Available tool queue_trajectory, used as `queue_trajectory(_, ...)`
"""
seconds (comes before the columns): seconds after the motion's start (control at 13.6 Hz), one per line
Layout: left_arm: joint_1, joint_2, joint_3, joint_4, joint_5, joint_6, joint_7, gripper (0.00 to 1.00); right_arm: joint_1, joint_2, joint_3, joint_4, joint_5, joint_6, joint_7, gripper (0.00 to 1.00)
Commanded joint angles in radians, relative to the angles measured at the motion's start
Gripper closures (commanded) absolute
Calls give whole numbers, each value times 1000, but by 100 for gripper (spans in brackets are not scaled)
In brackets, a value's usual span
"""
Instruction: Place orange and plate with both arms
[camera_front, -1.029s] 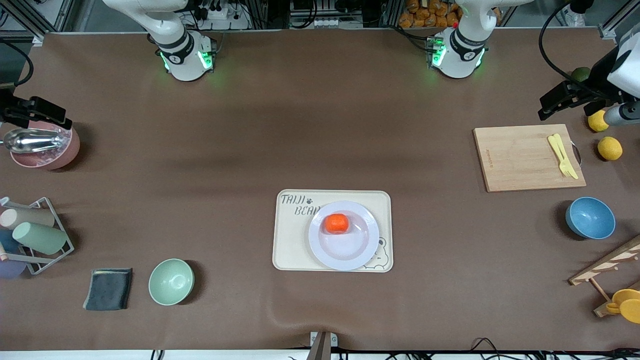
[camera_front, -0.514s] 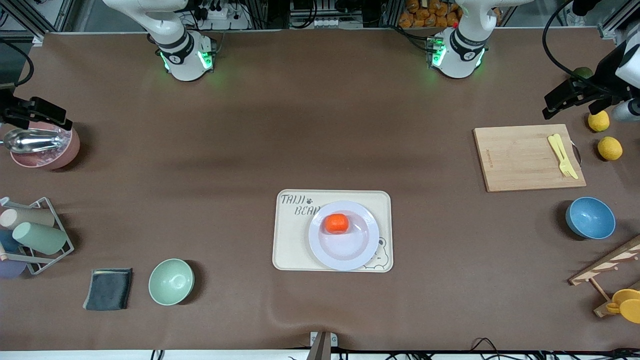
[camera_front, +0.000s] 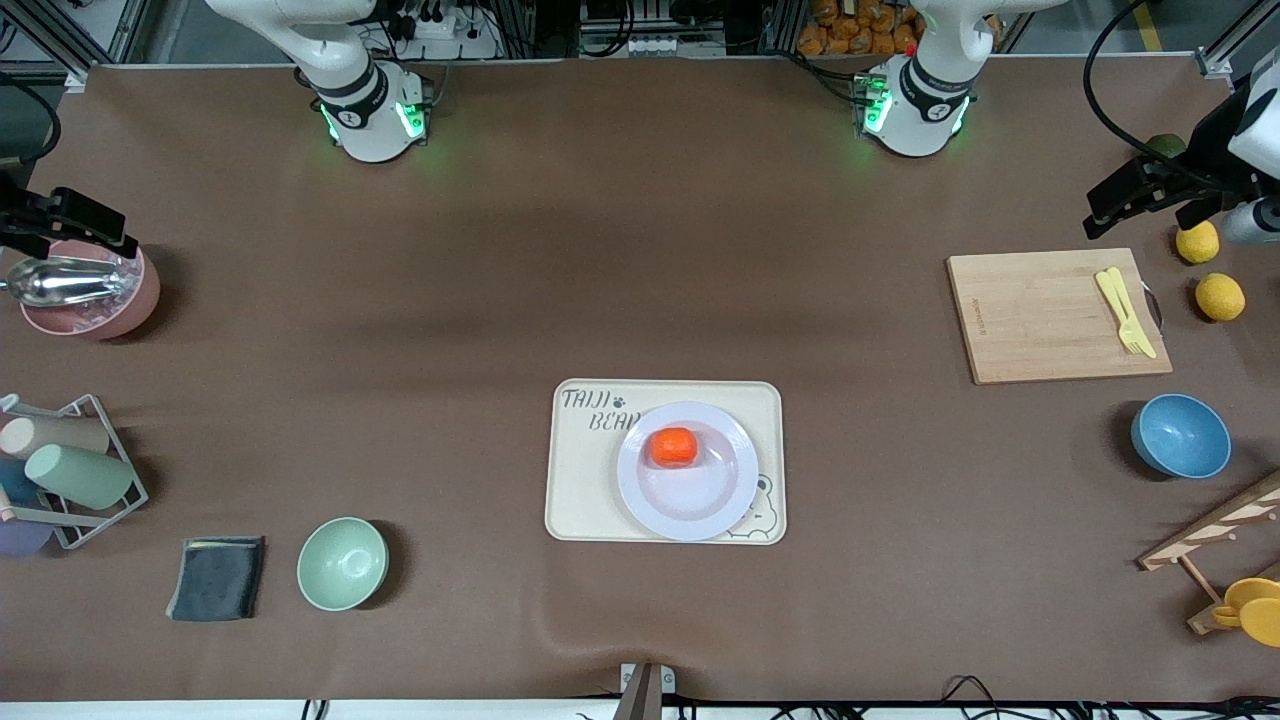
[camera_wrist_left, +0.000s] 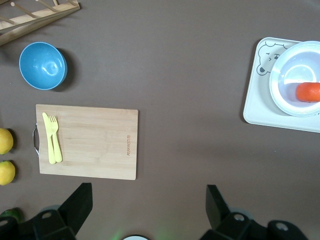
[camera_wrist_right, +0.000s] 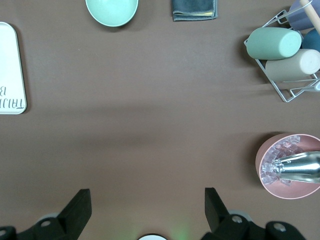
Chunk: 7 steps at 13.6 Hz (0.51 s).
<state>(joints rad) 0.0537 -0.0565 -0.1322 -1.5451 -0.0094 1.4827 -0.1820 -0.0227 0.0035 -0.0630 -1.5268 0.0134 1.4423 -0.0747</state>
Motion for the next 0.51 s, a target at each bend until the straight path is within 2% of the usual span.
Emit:
queue_trajectory(0.0, 3, 6, -6, 19, -15, -10, 15, 0, -22, 9, 22, 28, 0, -16, -14, 0)
queue_trajectory(0.44, 0, 6, -9, 19, -15, -10, 35, 0, -11, 10, 22, 28, 1, -8, -14, 0)
